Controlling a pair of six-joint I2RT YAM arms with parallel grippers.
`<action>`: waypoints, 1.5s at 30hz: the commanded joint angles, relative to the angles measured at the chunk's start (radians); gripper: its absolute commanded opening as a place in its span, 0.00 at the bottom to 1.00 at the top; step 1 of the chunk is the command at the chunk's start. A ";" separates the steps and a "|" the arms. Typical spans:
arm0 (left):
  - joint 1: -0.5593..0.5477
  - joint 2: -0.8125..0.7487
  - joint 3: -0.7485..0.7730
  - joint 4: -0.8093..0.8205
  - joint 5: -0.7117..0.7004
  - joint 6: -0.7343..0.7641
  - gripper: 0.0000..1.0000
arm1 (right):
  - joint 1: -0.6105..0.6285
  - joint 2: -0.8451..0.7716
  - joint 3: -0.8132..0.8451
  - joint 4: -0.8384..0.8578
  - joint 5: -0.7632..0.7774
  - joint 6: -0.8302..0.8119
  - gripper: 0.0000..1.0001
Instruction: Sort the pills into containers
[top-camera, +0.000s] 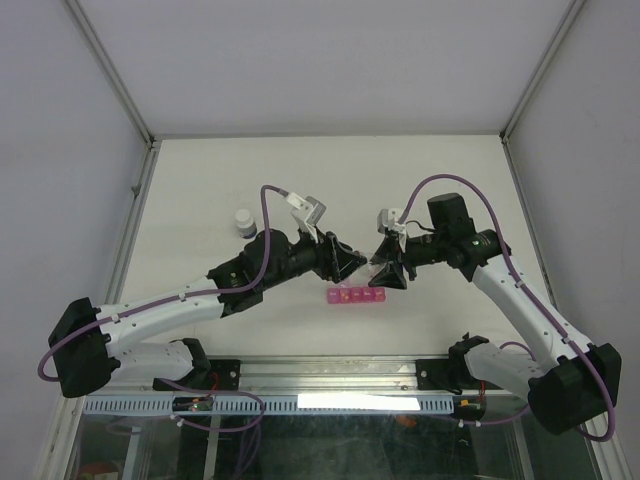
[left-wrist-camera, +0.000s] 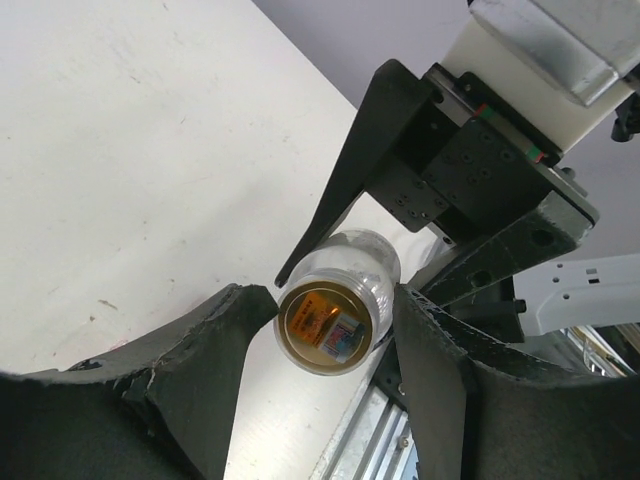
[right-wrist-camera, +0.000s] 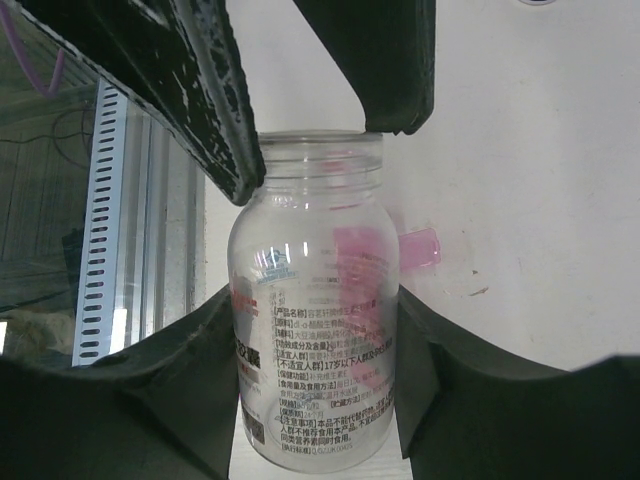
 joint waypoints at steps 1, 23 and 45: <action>-0.010 -0.022 0.033 -0.023 -0.031 0.024 0.59 | 0.003 -0.007 0.028 0.036 -0.023 0.004 0.00; -0.007 0.007 -0.092 0.278 0.492 0.561 0.00 | 0.002 -0.013 0.028 0.036 -0.026 0.004 0.00; 0.129 -0.115 -0.173 0.266 0.165 -0.136 0.88 | 0.000 -0.008 0.025 0.039 -0.022 0.004 0.00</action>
